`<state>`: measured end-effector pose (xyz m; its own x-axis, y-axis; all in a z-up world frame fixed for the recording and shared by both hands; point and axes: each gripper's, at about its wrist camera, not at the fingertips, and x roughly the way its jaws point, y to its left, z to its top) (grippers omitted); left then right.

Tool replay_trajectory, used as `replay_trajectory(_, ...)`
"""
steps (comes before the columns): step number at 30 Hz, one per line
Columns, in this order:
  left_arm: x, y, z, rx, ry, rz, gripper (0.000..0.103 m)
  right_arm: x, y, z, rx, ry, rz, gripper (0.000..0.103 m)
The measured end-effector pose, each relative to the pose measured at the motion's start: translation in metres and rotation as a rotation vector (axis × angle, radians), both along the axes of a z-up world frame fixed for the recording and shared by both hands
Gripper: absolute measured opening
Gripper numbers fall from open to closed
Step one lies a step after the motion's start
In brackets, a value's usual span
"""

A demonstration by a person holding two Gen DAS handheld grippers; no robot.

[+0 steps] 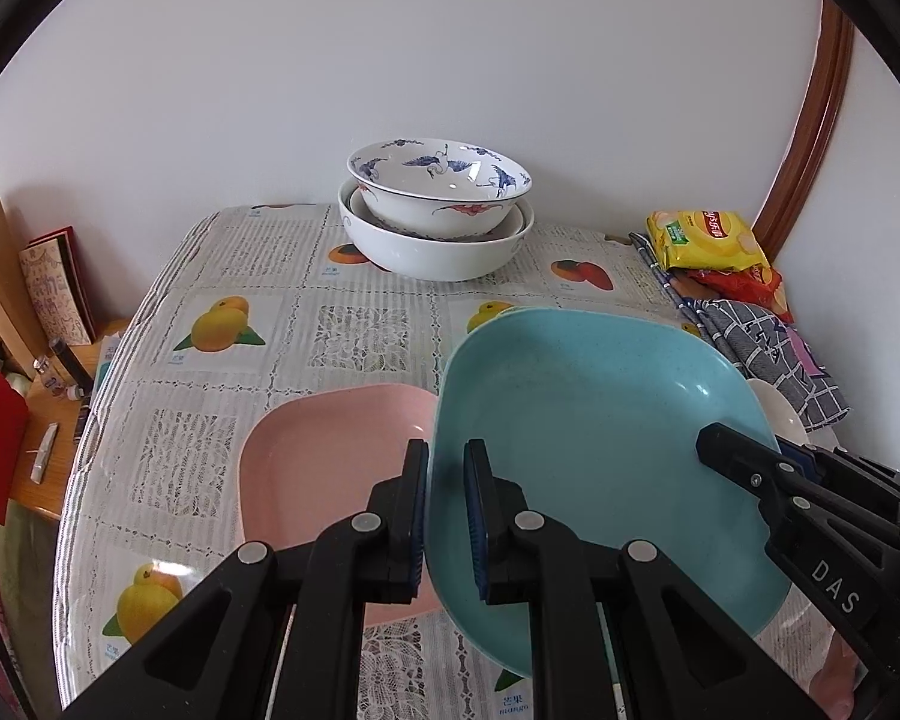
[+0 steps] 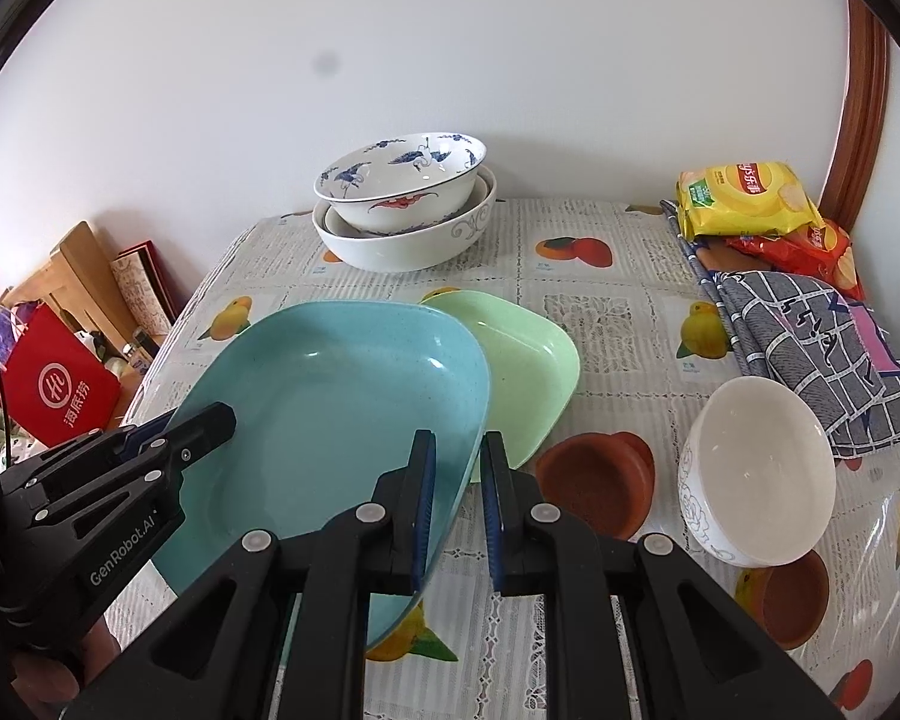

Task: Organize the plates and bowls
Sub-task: 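Lift the teal plate with both grippers and carry it over the pink plate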

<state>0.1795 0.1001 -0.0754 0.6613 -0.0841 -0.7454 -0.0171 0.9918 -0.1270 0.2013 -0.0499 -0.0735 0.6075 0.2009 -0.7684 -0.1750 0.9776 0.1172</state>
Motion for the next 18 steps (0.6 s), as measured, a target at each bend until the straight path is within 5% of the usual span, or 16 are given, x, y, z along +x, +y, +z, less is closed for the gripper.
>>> replay_trajectory(18,-0.027,0.024,-0.017,-0.01,0.027,0.058,0.012,-0.02,0.019,-0.013,-0.008,0.017,0.055,0.015)
